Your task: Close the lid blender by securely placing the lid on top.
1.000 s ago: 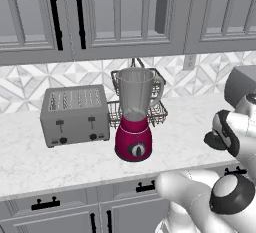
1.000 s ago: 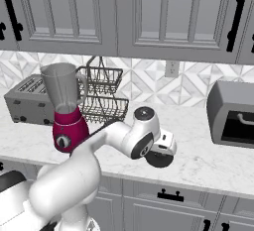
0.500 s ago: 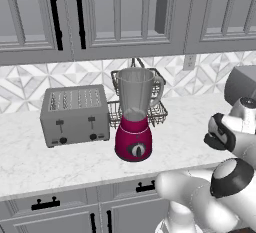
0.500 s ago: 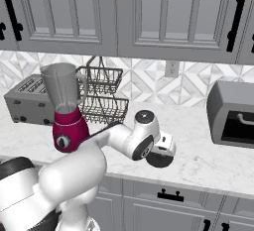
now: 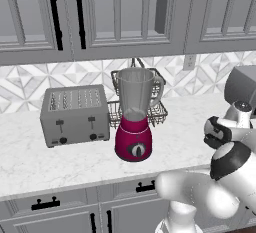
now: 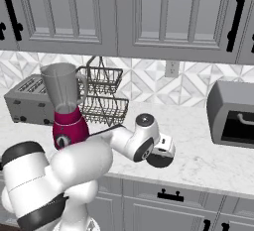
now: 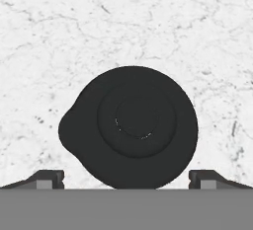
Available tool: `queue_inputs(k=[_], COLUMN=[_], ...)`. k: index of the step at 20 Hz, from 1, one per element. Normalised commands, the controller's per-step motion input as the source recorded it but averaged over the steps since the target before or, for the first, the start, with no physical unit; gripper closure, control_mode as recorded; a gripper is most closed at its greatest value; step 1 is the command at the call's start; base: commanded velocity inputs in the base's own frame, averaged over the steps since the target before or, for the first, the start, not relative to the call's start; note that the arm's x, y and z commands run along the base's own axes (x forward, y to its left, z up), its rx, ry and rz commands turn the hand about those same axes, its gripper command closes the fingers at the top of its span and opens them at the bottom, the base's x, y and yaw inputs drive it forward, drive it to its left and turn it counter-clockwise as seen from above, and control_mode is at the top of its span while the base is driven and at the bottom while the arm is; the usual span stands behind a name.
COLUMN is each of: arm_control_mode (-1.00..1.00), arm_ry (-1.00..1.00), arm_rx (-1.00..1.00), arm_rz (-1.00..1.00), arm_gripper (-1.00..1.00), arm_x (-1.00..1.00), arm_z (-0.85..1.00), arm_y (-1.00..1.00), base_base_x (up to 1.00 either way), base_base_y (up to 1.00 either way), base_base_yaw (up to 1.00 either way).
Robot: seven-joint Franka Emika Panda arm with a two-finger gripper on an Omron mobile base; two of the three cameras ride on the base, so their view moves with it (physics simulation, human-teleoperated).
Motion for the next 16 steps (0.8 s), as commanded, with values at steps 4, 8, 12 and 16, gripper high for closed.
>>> queue_inputs(k=[4, 8, 12, 16], arm_control_mode=[-1.0, -1.0, -1.0, -1.0], arm_ry=[0.01, 0.0, 0.0, 0.0], arm_rx=[0.02, 0.01, 0.01, 0.0], arm_rz=[0.0, 0.0, 0.0, 0.0], arm_gripper=[-1.0, -1.0, -1.0, -1.0], arm_x=[0.19, 0.15, 0.13, 0.12], arm_z=[-0.15, -0.2, -0.24, -0.29], arm_y=[-0.08, -0.09, -0.11, -0.07], base_base_x=[0.0, 0.0, 0.0, 0.0], base_base_y=[0.0, 0.0, 0.0, 0.0], base_base_yaw=[0.0, 0.0, 0.0, 0.0])
